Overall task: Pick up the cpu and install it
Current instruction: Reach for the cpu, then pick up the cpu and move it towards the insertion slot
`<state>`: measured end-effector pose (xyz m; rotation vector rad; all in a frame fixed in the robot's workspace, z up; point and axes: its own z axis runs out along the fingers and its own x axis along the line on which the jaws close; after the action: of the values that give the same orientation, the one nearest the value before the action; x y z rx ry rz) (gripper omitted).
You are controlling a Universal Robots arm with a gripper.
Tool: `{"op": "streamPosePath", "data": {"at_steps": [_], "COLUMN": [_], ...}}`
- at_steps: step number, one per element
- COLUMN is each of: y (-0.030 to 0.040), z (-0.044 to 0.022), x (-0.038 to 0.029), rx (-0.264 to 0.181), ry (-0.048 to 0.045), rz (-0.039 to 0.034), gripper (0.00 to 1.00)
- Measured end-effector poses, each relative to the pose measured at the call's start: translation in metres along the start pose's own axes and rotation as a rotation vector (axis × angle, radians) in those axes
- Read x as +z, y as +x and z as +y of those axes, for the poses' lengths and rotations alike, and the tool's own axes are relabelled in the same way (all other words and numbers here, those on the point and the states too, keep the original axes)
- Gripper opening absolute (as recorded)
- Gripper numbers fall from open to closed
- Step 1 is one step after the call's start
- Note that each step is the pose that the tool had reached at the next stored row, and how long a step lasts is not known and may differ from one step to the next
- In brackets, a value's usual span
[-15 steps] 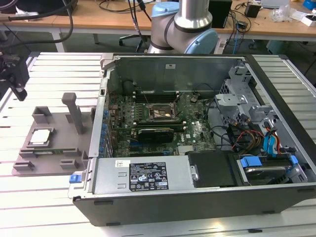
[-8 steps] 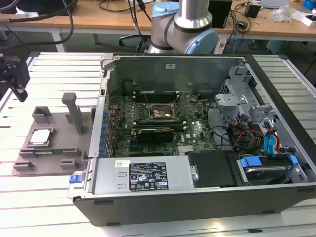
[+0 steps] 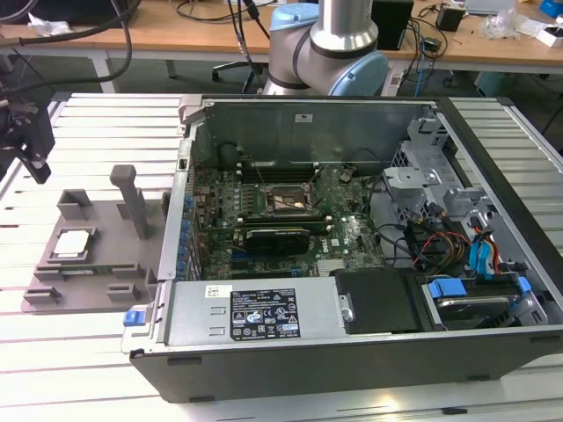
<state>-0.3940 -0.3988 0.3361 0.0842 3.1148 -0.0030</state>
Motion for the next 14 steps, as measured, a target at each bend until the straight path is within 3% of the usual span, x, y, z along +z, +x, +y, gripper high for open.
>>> {"op": "streamPosePath", "data": {"at_steps": [14], "y": [0.0002], "z": [0.0], "x": [0.0064], "rx": [0.0], "ry": [0.0], "rz": [0.0], "gripper": [0.6]}}
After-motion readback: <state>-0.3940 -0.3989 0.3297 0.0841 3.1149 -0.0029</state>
